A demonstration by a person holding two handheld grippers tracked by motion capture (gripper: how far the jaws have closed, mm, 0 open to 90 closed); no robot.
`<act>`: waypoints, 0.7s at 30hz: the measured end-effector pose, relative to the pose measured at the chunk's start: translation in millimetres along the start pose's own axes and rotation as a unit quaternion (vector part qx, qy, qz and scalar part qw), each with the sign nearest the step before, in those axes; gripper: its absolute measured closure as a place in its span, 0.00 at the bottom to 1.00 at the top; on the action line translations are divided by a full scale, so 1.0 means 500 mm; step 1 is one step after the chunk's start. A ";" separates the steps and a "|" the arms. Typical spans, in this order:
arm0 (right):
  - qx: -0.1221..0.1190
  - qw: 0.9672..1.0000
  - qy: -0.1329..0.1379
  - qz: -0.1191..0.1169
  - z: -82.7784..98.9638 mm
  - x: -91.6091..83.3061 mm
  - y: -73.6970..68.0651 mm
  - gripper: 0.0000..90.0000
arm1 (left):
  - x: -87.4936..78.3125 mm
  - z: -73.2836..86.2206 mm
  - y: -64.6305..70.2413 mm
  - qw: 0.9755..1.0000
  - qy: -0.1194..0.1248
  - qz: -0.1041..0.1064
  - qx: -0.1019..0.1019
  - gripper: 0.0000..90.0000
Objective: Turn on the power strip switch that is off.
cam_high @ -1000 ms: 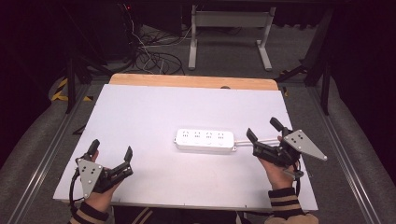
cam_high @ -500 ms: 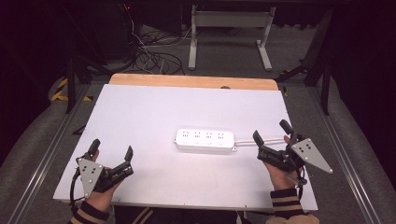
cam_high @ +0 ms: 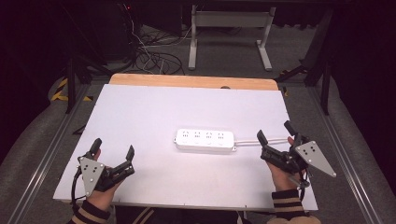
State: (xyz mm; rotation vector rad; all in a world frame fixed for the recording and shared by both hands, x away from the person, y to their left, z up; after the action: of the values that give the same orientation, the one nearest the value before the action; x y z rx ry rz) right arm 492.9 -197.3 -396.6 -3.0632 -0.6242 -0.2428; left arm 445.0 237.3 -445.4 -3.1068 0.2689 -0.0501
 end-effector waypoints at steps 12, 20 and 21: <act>-0.006 1.000 -0.007 0.007 0.006 0.000 0.004 0.08 | 0.002 0.001 0.002 1.000 -0.002 0.003 -0.001 0.02; -0.010 1.000 -0.012 0.010 0.010 -0.001 0.004 0.08 | 0.005 0.001 0.005 1.000 -0.003 0.007 -0.001 0.02; -0.010 1.000 -0.014 0.013 0.011 -0.002 0.006 0.08 | 0.005 0.001 0.006 1.000 -0.003 0.008 -0.002 0.02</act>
State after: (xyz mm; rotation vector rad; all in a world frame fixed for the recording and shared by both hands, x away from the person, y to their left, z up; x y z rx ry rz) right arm 493.9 -200.1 -402.3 -3.0968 -0.5876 -0.2087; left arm 446.9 233.9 -446.0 -3.1085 0.2941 -0.0402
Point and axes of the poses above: each handheld gripper's, and its own axes: x roughly forward along the jaws, z roughly out of its underside, y roughly to its right, the point moved 10 cm from there along x, roughly forward along the jaws, and after that the axes turned 2 degrees about -x, right-handed, at the moved point
